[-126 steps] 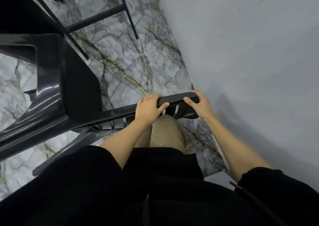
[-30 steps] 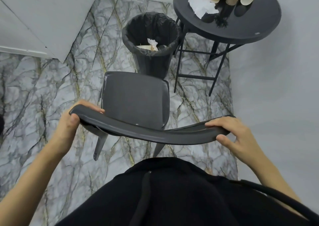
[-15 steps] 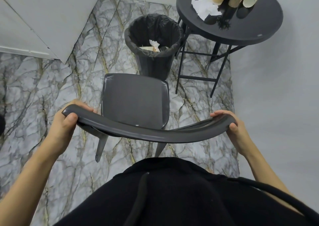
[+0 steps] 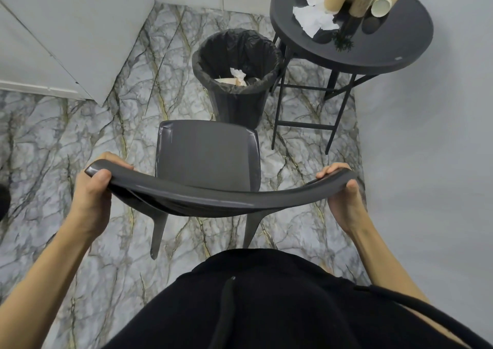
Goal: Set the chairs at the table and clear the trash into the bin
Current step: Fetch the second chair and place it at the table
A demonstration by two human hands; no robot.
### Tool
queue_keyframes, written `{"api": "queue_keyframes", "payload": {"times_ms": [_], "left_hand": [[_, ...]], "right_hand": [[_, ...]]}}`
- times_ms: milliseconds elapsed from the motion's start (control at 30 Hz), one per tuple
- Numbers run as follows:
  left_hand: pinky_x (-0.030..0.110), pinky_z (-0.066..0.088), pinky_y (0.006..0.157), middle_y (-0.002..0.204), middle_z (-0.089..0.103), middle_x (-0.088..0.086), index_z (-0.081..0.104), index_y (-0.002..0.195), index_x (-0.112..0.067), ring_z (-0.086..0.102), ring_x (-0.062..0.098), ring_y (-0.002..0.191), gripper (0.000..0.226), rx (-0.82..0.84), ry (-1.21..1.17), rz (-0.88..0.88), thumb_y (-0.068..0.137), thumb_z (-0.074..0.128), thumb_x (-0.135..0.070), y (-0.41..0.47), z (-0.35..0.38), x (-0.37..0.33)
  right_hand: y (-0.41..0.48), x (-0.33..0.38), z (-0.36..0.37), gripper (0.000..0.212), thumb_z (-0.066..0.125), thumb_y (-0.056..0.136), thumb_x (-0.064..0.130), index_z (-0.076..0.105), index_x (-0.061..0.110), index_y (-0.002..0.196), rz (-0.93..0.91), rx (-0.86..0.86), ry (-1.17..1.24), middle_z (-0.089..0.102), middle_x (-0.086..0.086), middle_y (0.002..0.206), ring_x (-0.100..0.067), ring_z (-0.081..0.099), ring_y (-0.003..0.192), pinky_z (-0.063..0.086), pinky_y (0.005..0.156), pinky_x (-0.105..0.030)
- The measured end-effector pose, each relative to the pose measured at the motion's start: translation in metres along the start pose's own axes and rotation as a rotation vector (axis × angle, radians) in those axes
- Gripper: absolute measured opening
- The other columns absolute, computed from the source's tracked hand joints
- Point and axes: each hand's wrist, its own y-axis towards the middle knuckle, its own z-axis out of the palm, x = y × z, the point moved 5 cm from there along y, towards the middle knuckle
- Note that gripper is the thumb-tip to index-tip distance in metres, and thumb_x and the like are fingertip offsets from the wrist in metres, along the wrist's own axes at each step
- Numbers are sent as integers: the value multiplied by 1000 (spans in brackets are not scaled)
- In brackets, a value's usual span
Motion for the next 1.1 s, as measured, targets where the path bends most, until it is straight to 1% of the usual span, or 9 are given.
{"api": "queue_keyframes", "payload": {"times_ms": [67, 100, 200, 367, 433, 567, 800, 967, 1100], "left_hand": [[28, 36, 50, 57, 63, -15, 67, 60, -28, 58, 0, 57, 52, -18, 9, 16, 40, 70, -76, 5, 7, -8], [27, 35, 50, 57, 63, -16, 66, 59, -29, 57, 0, 56, 50, -17, 17, 27, 42, 70, -76, 7, 11, -12], [13, 42, 54, 57, 62, -17, 64, 59, -30, 56, -3, 57, 38, -19, 13, 25, 52, 67, -68, 16, 28, -22], [17, 43, 58, 59, 59, -14, 56, 68, -21, 55, 4, 60, 62, -44, -33, 38, 43, 70, -76, 28, 45, -19], [16, 44, 59, 59, 59, -13, 54, 70, -18, 55, 4, 60, 64, -46, -47, 28, 45, 70, -74, 31, 60, -16], [12, 44, 54, 56, 59, -14, 60, 61, -27, 55, 1, 56, 50, -25, -90, 20, 45, 69, -74, 39, 105, -16], [14, 42, 52, 54, 56, -13, 56, 59, -27, 52, 2, 52, 48, -2, -133, 25, 48, 69, -72, 61, 194, -15], [15, 42, 51, 55, 56, -11, 53, 67, -17, 53, 3, 53, 62, 12, -160, 1, 44, 70, -72, 86, 252, -5], [16, 42, 50, 55, 57, -12, 59, 63, -23, 53, 3, 53, 54, 21, -185, 6, 43, 70, -72, 106, 291, 4]], "right_hand": [[5, 5, 0, 66, 77, 48, 67, 53, 16, 83, -8, -28, 11, 53, -4, 82, -14, 54, 78, 49, 72, -22], [8, 9, 0, 63, 77, 49, 66, 54, 17, 81, -8, -38, 13, 53, -4, 80, -14, 54, 77, 48, 71, -22], [16, 23, -7, 54, 77, 53, 62, 56, 19, 78, -17, -79, 34, 53, -2, 78, -14, 53, 74, 47, 70, -22], [30, 50, -22, 47, 75, 55, 61, 59, 23, 78, -40, -102, 23, 55, 6, 74, -11, 51, 72, 44, 69, -21], [34, 63, -34, 49, 76, 54, 61, 58, 22, 78, -51, -110, 24, 56, 7, 73, -10, 52, 71, 44, 68, -20], [40, 89, -68, 54, 76, 51, 62, 54, 20, 78, -64, -150, 31, 54, 5, 74, -10, 50, 69, 43, 64, -20], [51, 139, -140, 51, 77, 48, 60, 57, 21, 75, -111, -188, 35, 58, 8, 68, -8, 55, 65, 46, 59, -16], [60, 171, -194, 57, 78, 46, 59, 53, 19, 79, -135, -239, 21, 55, 4, 73, -9, 54, 66, 46, 59, -15], [68, 191, -227, 55, 76, 46, 62, 55, 21, 77, -162, -265, -39, 57, 7, 70, -9, 53, 64, 44, 56, -16]]}}
